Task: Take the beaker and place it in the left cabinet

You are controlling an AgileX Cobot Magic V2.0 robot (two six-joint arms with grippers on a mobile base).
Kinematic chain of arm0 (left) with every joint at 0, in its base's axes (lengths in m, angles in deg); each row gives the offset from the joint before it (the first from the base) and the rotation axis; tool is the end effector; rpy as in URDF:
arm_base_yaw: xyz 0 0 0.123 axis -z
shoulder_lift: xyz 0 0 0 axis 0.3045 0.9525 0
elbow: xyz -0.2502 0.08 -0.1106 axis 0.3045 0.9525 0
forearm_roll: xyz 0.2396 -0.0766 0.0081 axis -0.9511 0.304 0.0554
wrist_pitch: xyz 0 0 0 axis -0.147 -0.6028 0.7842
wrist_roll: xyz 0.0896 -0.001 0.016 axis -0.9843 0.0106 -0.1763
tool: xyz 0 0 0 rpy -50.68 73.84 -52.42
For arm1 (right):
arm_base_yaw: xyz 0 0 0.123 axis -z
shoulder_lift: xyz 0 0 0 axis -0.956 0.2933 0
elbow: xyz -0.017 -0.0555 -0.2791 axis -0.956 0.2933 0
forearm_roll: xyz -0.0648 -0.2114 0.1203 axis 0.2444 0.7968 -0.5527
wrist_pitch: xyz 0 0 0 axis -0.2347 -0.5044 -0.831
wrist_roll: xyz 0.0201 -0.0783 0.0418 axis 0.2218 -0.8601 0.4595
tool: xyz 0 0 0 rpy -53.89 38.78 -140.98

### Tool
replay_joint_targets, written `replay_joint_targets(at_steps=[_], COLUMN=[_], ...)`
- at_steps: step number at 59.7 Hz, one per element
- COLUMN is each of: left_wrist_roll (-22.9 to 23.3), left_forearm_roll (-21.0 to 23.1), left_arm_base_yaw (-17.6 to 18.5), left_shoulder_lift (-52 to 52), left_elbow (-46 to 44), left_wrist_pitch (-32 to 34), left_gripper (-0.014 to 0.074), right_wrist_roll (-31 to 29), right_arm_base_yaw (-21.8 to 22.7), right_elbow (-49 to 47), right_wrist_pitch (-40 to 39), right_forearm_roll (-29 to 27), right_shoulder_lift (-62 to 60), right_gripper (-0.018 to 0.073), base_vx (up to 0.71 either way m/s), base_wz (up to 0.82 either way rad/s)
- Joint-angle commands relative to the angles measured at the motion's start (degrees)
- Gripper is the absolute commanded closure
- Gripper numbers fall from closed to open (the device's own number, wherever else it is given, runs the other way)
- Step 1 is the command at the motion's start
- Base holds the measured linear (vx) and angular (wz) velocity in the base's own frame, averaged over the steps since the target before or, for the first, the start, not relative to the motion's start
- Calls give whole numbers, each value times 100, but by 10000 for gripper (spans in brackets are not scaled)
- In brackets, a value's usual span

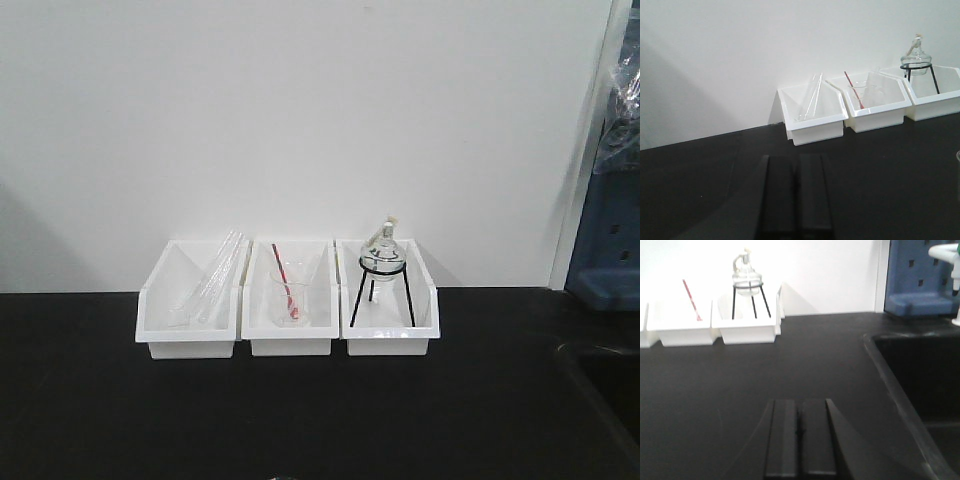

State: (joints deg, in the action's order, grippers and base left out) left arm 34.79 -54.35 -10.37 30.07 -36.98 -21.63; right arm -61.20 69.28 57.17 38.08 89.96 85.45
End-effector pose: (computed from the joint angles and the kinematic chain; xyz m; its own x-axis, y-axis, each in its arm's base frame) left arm 0.0564 -0.0072 0.2031 0.0819 0.1294 -0.9882 0.1177 0.9833 0.1386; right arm 0.0563 0.0023 0.1870 -0.1125 -0.0063 -0.9936 -0.0503 0.9987 -0.0006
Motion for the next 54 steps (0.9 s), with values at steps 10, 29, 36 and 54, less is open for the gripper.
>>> replay_joint_targets(at_steps=[10, 29, 36, 54], left_wrist_roll=[15, 15, 15, 15], left_forearm_roll=[18, 18, 18, 18], left_arm_base_yaw=[3, 3, 3, 3], left_shoulder_lift=[-106, -106, -106, -106], left_elbow=[90, 90, 90, 90], left_wrist_pitch=[428, 428, 428, 428], left_gripper=[595, 595, 595, 595], right_wrist_roll=[2, 144, 548, 519], right_arm_base_yaw=[20, 20, 20, 20], right_elbow=[35, 11, -221, -1825], right_wrist_pitch=[-1323, -2484, -2765, -1218], right_forearm_roll=[43, 12, 19, 223], right_shoulder_lift=[-85, -85, -85, 58], right_gripper=[565, 565, 565, 564], base_vx=[0, 0, 0, 0], base_wz=[0, 0, 0, 0])
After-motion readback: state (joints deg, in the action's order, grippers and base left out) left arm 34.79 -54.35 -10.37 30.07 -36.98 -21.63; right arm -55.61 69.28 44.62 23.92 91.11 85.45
